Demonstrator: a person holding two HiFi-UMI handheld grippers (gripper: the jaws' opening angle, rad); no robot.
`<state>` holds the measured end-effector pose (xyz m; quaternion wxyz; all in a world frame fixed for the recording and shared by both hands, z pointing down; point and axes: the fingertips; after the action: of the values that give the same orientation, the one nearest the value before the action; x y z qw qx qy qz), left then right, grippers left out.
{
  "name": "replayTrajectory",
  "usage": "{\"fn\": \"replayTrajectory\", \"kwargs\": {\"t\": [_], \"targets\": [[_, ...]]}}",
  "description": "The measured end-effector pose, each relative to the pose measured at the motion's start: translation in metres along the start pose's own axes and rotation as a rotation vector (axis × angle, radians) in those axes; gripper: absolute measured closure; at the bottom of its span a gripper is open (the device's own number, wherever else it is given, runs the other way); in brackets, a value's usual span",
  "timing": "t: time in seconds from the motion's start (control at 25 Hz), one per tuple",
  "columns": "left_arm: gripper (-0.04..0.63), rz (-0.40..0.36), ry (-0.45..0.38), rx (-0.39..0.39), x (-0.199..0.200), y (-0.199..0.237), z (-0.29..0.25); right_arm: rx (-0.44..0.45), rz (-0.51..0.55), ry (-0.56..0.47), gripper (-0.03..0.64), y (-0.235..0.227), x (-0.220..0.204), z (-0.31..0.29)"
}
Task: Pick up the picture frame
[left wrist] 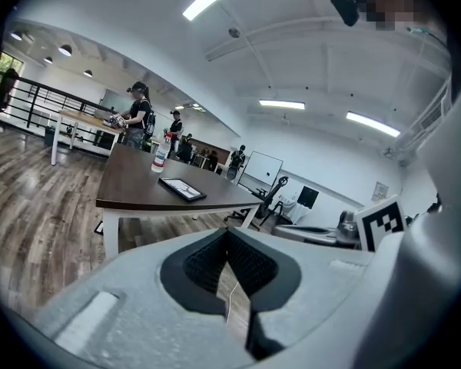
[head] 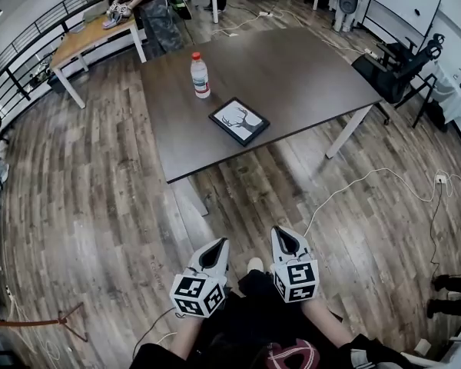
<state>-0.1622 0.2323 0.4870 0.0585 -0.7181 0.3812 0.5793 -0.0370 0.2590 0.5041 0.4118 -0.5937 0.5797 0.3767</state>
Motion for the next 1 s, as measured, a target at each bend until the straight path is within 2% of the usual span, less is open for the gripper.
{"fn": "replayTrajectory", "kwargs": {"t": [0.32, 0.56, 1.0], "targets": [[0.586, -0.014, 0.004, 0.052, 0.011, -0.013, -0.061, 0.063, 0.022, 0.006, 0.611, -0.047, 0.013, -0.029], [0.586, -0.012, -0.004, 0.07, 0.015, -0.023, -0.087, 0.087, 0.032, 0.007, 0.611, -0.07, 0.017, -0.04], [0.586, -0.014, 0.025, 0.064, 0.013, -0.024, -0.105, 0.119, 0.021, 0.015, 0.611, -0.067, 0.017, -0.05]]}}
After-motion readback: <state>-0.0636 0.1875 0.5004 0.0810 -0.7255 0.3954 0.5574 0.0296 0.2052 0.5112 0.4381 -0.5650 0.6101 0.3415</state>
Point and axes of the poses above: the fingertips, and each gripper's own axes: z backward along the fingers, y to its left, x out of its top, and after that the axes turned 2 degrees about x, right-handed
